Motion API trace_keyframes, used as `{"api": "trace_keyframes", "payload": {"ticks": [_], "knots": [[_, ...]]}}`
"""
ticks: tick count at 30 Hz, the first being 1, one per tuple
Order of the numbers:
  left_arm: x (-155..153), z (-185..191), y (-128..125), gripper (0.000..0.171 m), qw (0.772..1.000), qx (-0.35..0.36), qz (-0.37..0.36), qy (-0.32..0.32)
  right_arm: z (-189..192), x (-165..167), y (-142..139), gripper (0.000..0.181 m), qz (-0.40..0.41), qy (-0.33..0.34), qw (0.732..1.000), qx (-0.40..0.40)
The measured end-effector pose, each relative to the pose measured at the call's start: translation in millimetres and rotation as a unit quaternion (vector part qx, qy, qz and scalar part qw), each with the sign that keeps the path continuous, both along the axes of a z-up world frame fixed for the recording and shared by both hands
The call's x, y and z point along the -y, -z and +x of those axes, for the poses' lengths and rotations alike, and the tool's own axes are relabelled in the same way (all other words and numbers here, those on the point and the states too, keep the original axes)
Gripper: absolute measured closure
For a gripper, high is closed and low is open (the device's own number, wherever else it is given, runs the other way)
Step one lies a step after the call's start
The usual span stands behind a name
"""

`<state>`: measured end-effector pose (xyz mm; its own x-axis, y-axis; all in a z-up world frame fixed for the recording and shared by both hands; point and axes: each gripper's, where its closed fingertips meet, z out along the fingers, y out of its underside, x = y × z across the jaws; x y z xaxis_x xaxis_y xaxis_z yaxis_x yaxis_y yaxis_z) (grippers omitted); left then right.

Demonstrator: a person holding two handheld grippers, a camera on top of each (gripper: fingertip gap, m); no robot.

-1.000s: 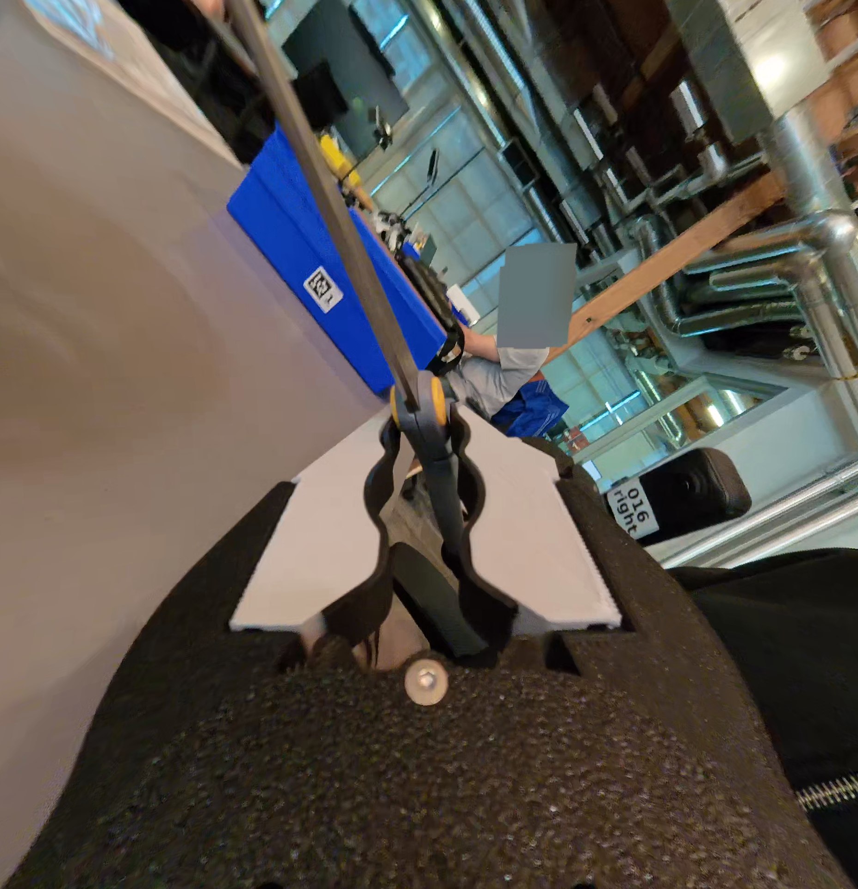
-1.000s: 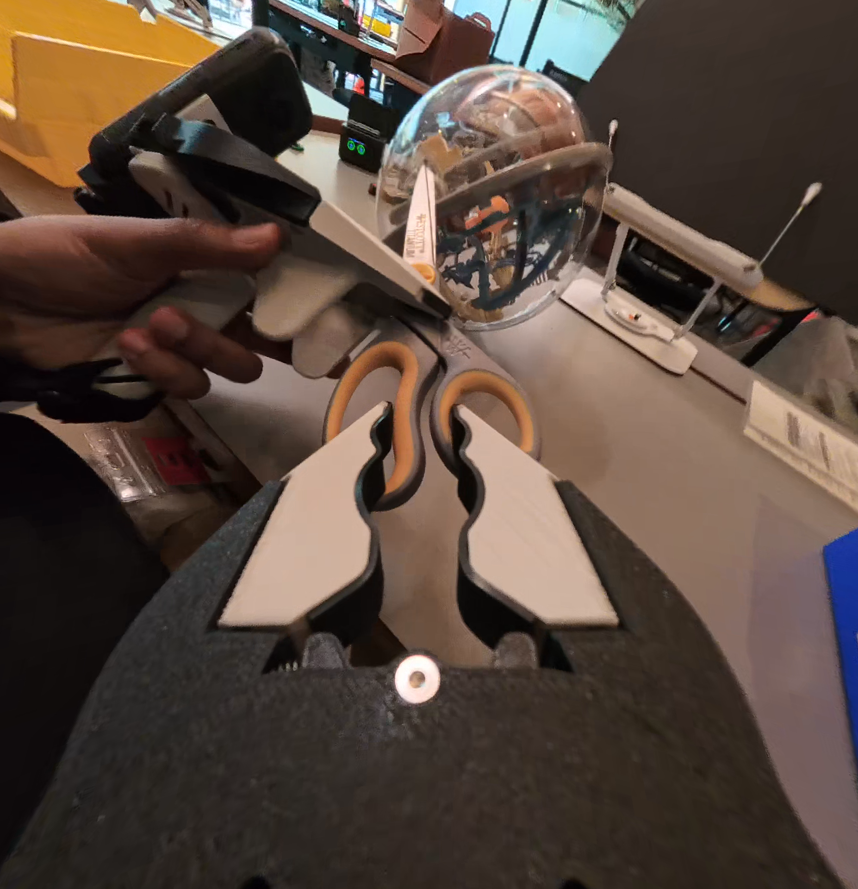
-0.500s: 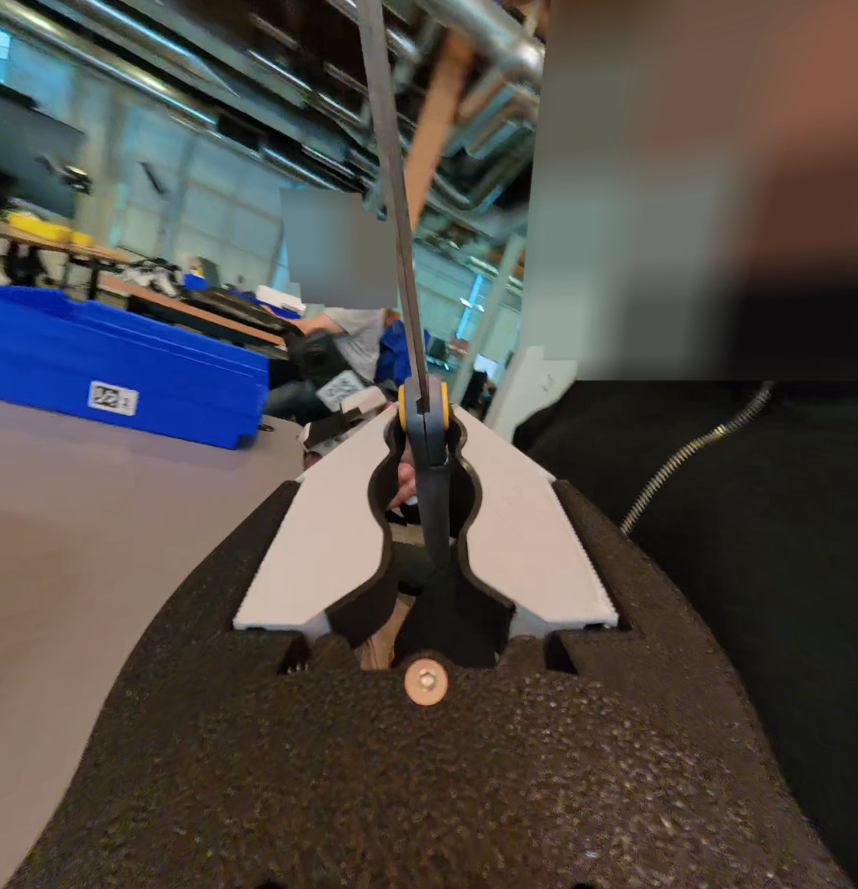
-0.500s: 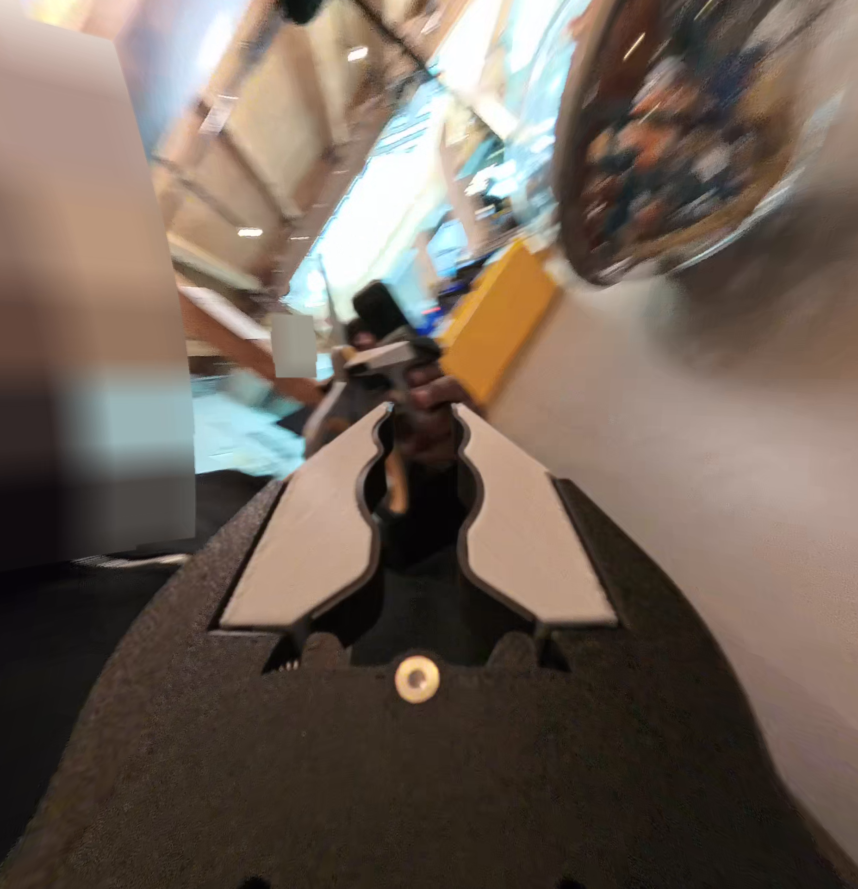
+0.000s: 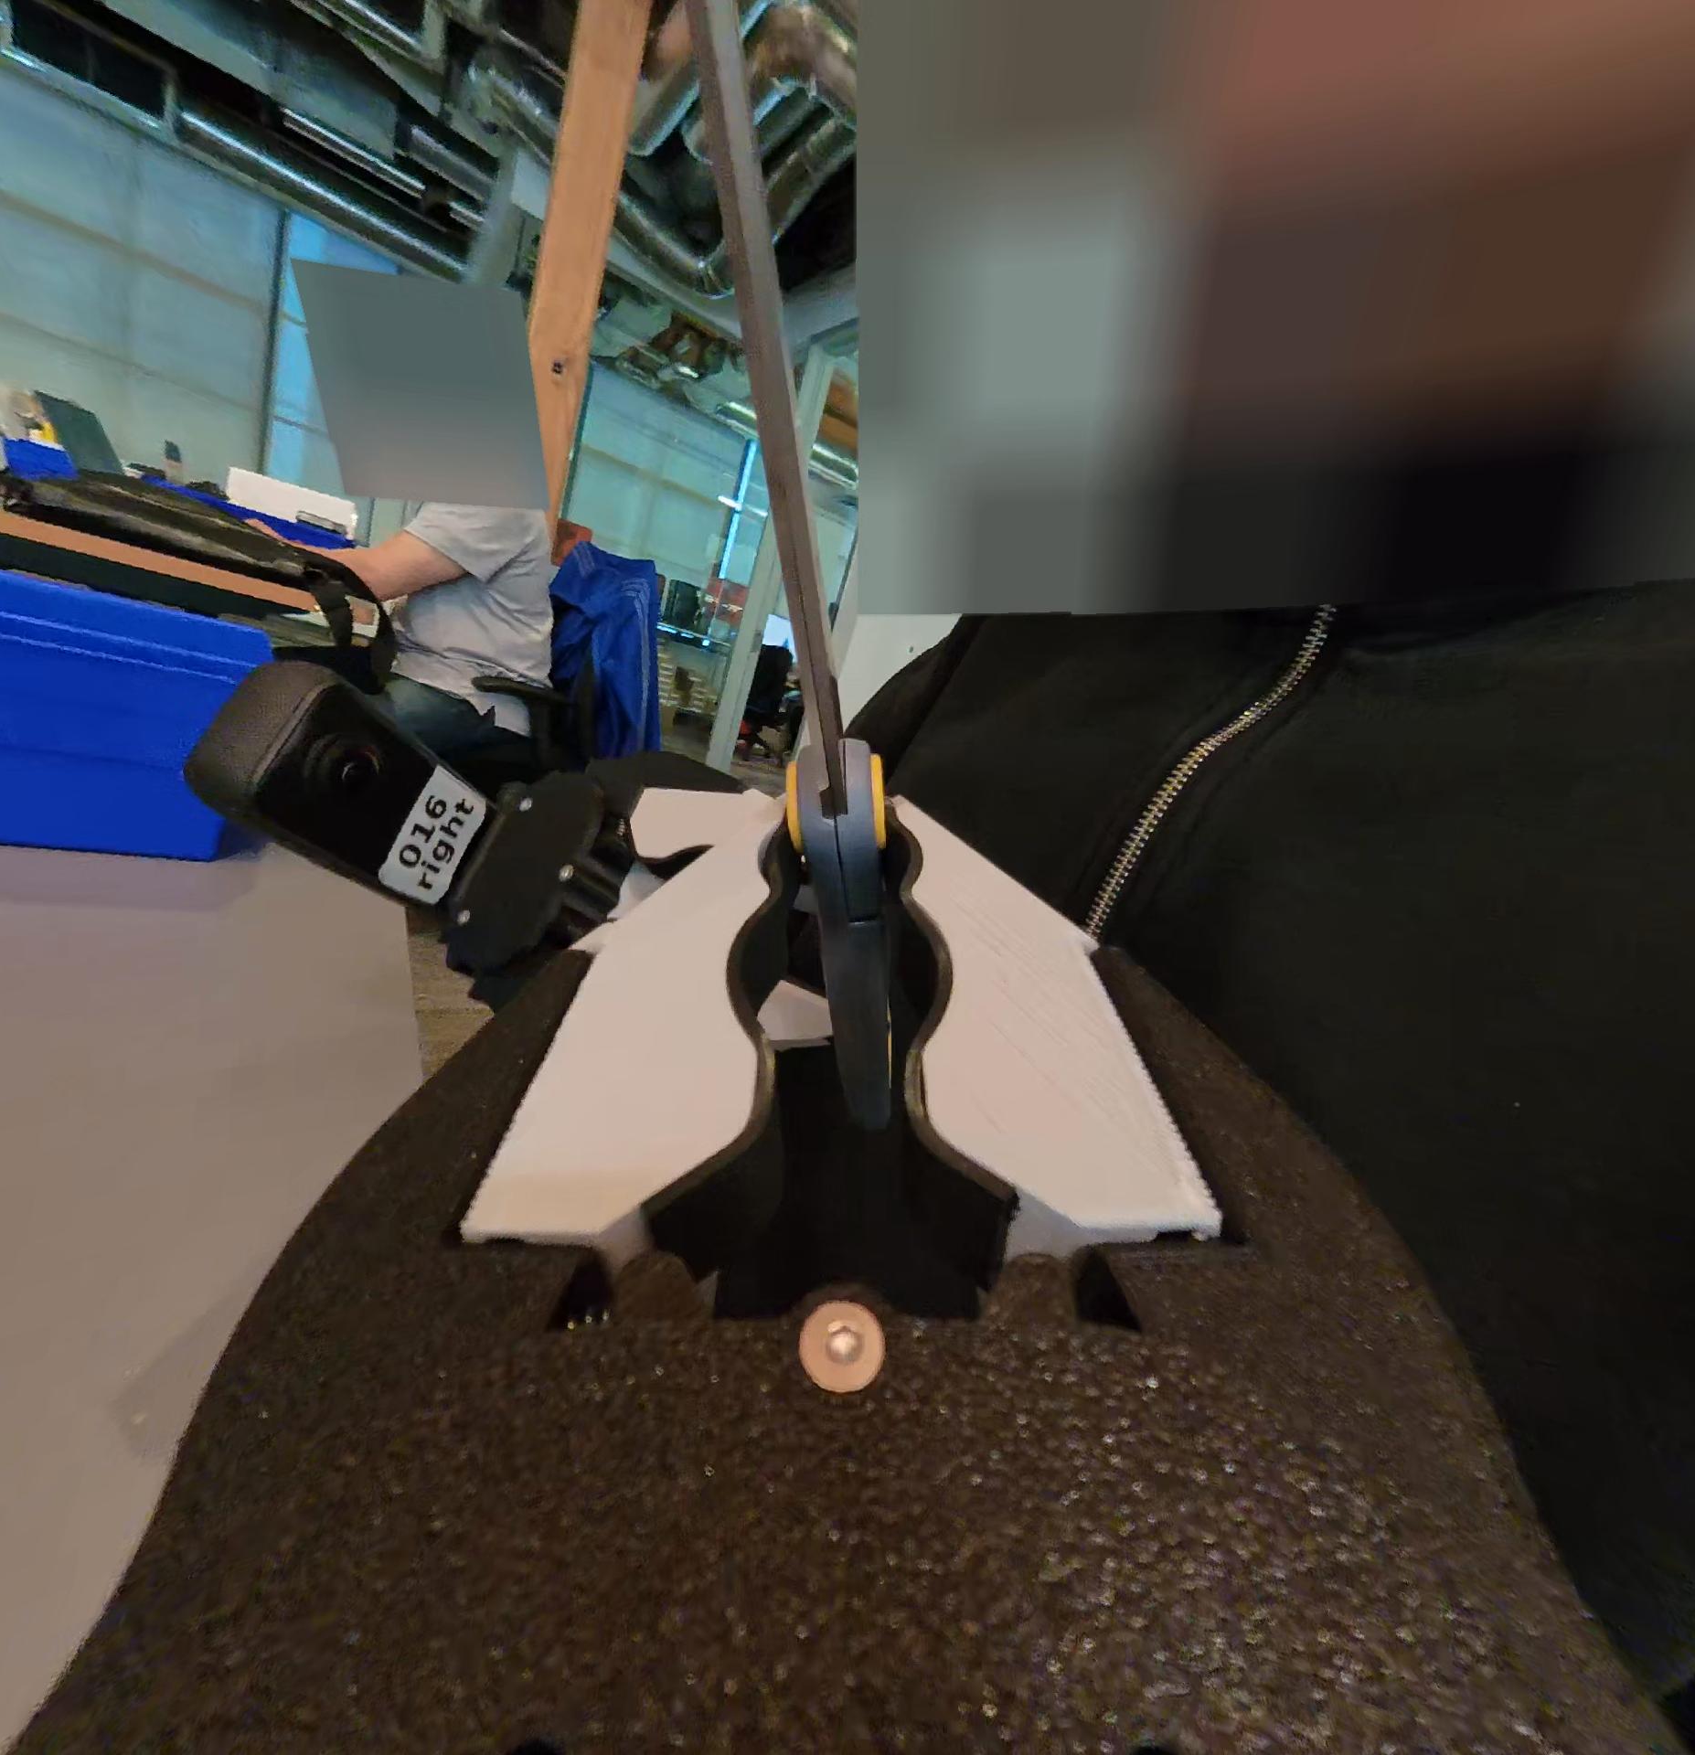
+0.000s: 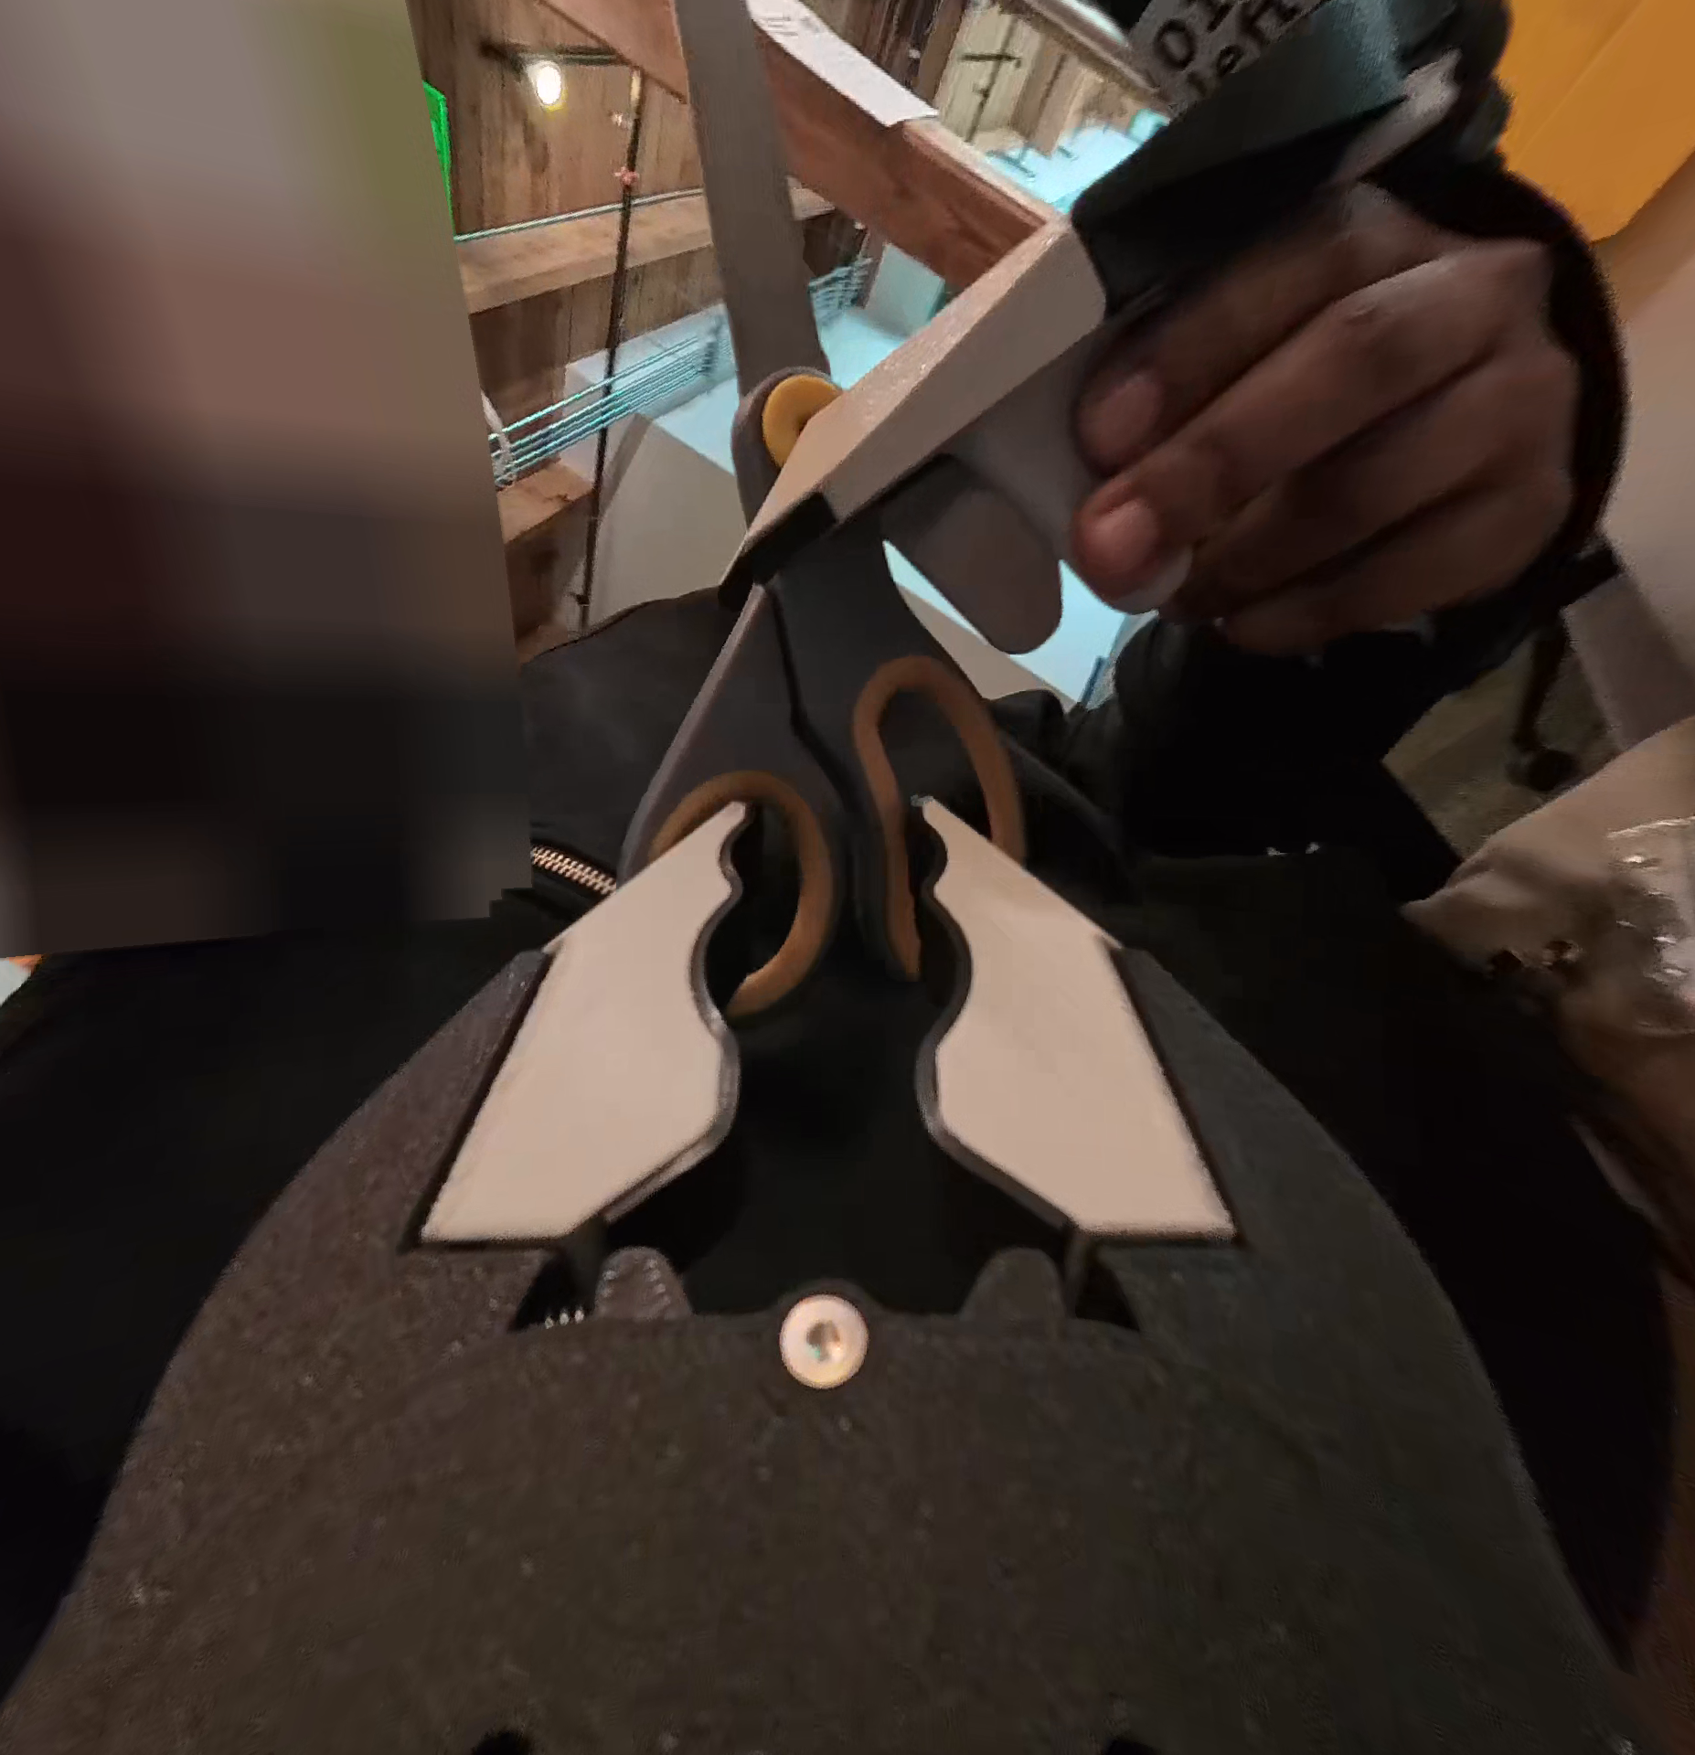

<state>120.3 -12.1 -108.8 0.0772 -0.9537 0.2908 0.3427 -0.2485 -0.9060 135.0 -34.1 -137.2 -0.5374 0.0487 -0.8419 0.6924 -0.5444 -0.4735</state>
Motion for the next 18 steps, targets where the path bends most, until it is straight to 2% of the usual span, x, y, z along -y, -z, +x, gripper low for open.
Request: {"api": "trace_keyframes", "payload": {"ticks": [5,11,13,15,18], "knots": [[-2.6,-0.5,0.6,0.157,0.999,0.032,-0.007,0.010,-0.3,7.3,-9.5,0.145,-0.071,-0.015,0.997,-0.023],[-6.7,-0.8,5.7,0.154,0.998,0.049,-0.019,0.018,-4.4,12.2,-13.4,0.142,-0.109,-0.006,0.993,-0.035],[-15.1,-3.9,7.5,0.151,0.998,0.049,-0.025,-0.014,-11.5,7.2,-12.5,0.144,-0.108,0.029,0.993,-0.036],[-27.0,-8.7,10.4,0.144,0.996,0.048,-0.038,-0.060,-16.3,1.1,-11.3,0.154,-0.087,0.066,0.993,-0.043],[-41.7,-15.0,12.3,0.141,0.990,0.039,-0.048,-0.130,-22.7,-6.9,-3.8,0.155,0.002,0.129,0.990,-0.052]]}}
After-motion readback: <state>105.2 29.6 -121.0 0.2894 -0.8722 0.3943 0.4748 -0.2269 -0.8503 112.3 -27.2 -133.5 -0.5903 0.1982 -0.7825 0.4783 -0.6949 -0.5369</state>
